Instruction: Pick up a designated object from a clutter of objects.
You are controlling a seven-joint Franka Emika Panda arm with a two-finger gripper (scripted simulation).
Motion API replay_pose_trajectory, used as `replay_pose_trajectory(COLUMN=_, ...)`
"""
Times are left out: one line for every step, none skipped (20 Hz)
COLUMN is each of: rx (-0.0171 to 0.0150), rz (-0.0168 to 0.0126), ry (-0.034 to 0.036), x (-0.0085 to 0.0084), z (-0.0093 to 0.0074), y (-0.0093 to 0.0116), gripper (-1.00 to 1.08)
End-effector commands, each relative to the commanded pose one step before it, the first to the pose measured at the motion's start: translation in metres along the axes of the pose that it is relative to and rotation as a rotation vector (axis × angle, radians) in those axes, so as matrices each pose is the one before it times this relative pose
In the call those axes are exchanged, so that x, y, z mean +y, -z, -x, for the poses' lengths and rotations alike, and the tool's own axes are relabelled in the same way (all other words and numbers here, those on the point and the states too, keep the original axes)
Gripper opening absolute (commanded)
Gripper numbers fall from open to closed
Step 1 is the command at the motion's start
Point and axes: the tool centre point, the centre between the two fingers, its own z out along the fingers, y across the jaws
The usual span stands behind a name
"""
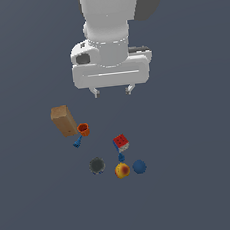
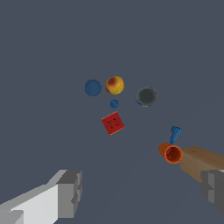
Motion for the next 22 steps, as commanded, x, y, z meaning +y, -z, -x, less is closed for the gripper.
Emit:
replay_pose_trajectory(rx=0.00000, rz=0.00000, ry=0.00000, x=0.00001, z=0.00000, y=0.00000, gripper=1.00)
replay_pose_trajectory(rx=0.00008, rz=0.00055, ry=-0.00040, x=0.00048, z=-0.00006, y=0.00017, gripper=1.00)
replay_pose_trajectory(rx=0.00023, rz=0.00171, ry=-0.00134, x=0.00145, z=-0.00018, y=0.00049, gripper=1.00)
replay_pose_trajectory(rx=0.00037, rz=0.00280, ry=-0.00221, x=0.00235, z=-0.00028, y=0.00081, gripper=1.00)
replay_pose_trajectory(rx=0.00051, rz=0.00387, ry=-0.00309, x=0.00319, z=-0.00039, y=0.00115, gripper=1.00)
replay_pose_trajectory(rx=0.00065, rz=0.00493, ry=-0.00404, x=0.00392, z=-0.00048, y=0.00153, gripper=1.00)
replay_pose_trajectory(rx=0.00075, rz=0.00554, ry=-0.00470, x=0.00412, z=-0.00053, y=0.00182, gripper=1.00)
replay_pose_trajectory(rx=0.00065, rz=0.00450, ry=-0.00401, x=0.00303, z=-0.00044, y=0.00163, gripper=1.00)
replay_pose_trajectory(rx=0.00054, rz=0.00334, ry=-0.00317, x=0.00190, z=-0.00034, y=0.00136, gripper=1.00)
replay_pose_trajectory(rx=0.00042, rz=0.00217, ry=-0.00226, x=0.00087, z=-0.00023, y=0.00106, gripper=1.00)
replay_pose_trajectory(rx=0.00026, rz=0.00095, ry=-0.00119, x=0.00002, z=-0.00012, y=0.00065, gripper=1.00)
replay_pose_trajectory(rx=0.00000, rz=0.00000, ry=0.00000, x=-0.00046, z=-0.00003, y=0.00013, gripper=1.00)
replay_pose_trajectory(rx=-0.00003, rz=-0.00058, ry=0.00038, x=-0.00017, z=0.00008, y=-0.00020, gripper=1.00)
replay_pose_trajectory(rx=-0.00022, rz=-0.00069, ry=0.00095, x=0.00013, z=0.00009, y=-0.00055, gripper=1.00)
replay_pose_trajectory(rx=-0.00031, rz=-0.00064, ry=0.00118, x=0.00074, z=0.00011, y=-0.00081, gripper=1.00)
replay_pose_trajectory(rx=-0.00043, rz=-0.00062, ry=0.00152, x=0.00130, z=0.00012, y=-0.00107, gripper=1.00)
replay_pose_trajectory(rx=-0.00050, rz=-0.00053, ry=0.00168, x=0.00192, z=0.00017, y=-0.00132, gripper=1.00)
replay_pose_trajectory(rx=-0.00061, rz=-0.00055, ry=0.00202, x=0.00243, z=0.00020, y=-0.00159, gripper=1.00)
replay_pose_trajectory(rx=-0.00067, rz=-0.00057, ry=0.00222, x=0.00297, z=0.00028, y=-0.00184, gripper=1.00)
replay_pose_trajectory(rx=-0.00081, rz=-0.00073, ry=0.00272, x=0.00328, z=0.00033, y=-0.00214, gripper=1.00)
replay_pose_trajectory(rx=-0.00088, rz=-0.00091, ry=0.00306, x=0.00365, z=0.00044, y=-0.00242, gripper=1.00)
replay_pose_trajectory(rx=-0.00097, rz=-0.00110, ry=0.00349, x=0.00401, z=0.00055, y=-0.00273, gripper=1.00)
